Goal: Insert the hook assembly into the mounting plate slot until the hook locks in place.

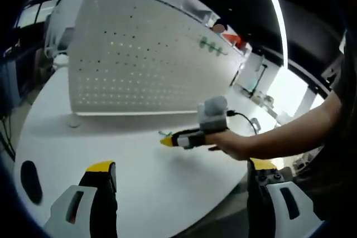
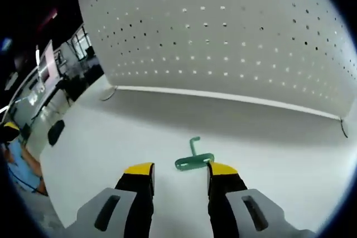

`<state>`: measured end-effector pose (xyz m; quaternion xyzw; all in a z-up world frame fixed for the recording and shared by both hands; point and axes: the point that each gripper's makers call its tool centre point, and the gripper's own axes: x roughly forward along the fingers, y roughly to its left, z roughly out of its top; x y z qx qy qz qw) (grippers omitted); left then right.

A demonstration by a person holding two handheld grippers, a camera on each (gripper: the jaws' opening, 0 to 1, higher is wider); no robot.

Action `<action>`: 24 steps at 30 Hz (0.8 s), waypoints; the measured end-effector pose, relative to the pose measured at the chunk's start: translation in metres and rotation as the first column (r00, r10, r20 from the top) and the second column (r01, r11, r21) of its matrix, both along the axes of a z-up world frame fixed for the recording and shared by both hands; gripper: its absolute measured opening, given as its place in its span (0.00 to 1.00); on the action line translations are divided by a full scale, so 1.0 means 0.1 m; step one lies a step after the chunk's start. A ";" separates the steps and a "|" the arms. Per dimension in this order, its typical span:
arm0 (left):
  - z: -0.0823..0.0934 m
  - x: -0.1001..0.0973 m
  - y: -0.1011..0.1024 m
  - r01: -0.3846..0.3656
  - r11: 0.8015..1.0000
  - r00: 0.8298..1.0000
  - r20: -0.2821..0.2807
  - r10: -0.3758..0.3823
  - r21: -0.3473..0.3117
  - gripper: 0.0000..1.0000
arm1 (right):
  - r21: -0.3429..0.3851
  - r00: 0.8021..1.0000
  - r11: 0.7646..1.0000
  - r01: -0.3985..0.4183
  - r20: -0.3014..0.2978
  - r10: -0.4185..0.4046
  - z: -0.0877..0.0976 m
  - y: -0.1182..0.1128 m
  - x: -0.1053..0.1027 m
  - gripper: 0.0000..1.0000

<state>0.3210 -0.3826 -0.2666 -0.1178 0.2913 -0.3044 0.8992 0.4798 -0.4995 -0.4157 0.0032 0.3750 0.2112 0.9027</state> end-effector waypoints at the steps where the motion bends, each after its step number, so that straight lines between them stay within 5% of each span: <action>1: 0.00 0.00 0.01 -0.001 1.000 1.000 -0.001 0.001 0.000 0.99 | -0.009 1.000 1.000 -0.001 0.003 0.001 0.00 0.00 0.02 0.34; 4: -0.01 0.01 0.02 -0.005 1.000 1.000 -0.002 0.005 -0.001 0.99 | -0.035 1.000 0.999 0.016 0.000 -0.016 -0.01 -0.05 0.09 0.30; 10: -0.01 0.03 0.03 -0.011 1.000 1.000 -0.002 0.011 -0.006 0.99 | -0.147 0.998 0.988 -0.039 0.050 0.046 0.02 -0.15 0.15 0.06; 24: -0.04 0.03 0.04 -0.011 1.000 1.000 -0.010 0.011 -0.004 0.99 | -0.173 0.995 0.985 -0.024 0.089 0.039 0.06 -0.31 0.24 0.00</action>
